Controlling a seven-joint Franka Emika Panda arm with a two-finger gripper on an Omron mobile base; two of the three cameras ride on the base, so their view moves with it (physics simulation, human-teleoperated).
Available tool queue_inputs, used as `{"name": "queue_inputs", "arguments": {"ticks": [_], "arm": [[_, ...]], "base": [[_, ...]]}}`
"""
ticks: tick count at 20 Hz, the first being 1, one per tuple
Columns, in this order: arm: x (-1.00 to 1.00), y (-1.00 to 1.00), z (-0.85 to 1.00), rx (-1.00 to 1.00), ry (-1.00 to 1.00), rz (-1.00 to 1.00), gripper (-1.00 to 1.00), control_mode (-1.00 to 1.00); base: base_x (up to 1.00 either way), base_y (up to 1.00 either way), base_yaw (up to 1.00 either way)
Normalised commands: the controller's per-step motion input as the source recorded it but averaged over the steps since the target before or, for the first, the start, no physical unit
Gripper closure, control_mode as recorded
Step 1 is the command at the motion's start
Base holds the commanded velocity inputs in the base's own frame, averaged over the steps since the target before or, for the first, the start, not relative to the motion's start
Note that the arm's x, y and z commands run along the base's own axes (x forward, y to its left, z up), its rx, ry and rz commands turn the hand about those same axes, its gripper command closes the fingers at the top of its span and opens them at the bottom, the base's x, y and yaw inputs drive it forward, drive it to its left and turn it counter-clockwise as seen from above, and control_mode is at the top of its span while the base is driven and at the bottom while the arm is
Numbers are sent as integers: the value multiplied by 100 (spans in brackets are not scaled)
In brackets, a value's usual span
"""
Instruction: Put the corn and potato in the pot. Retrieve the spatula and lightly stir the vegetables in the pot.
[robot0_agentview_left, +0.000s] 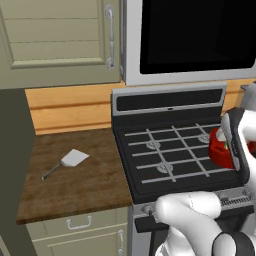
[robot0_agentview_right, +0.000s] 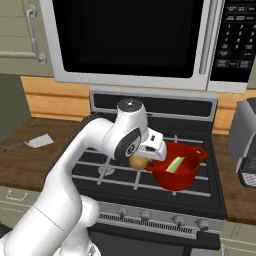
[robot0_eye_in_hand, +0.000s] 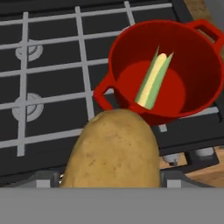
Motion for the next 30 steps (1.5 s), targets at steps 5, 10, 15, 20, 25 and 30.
{"name": "queue_inputs", "arguments": {"ticks": [5,10,15,20,25,30], "arm": [[45,-73,-4,0,1,-2,100,-100],[55,-64,-22,0,6,0,100,-100],[44,-59,-24,0,1,0,100,-100],[32,-34,-26,0,0,0,100,-100],[34,-4,-30,0,0,0,100,-100],[26,0,-29,0,0,0,100,-100]], "base": [[0,0,0],[0,0,0],[0,0,0],[0,0,0],[0,0,0],[0,0,0]]}}
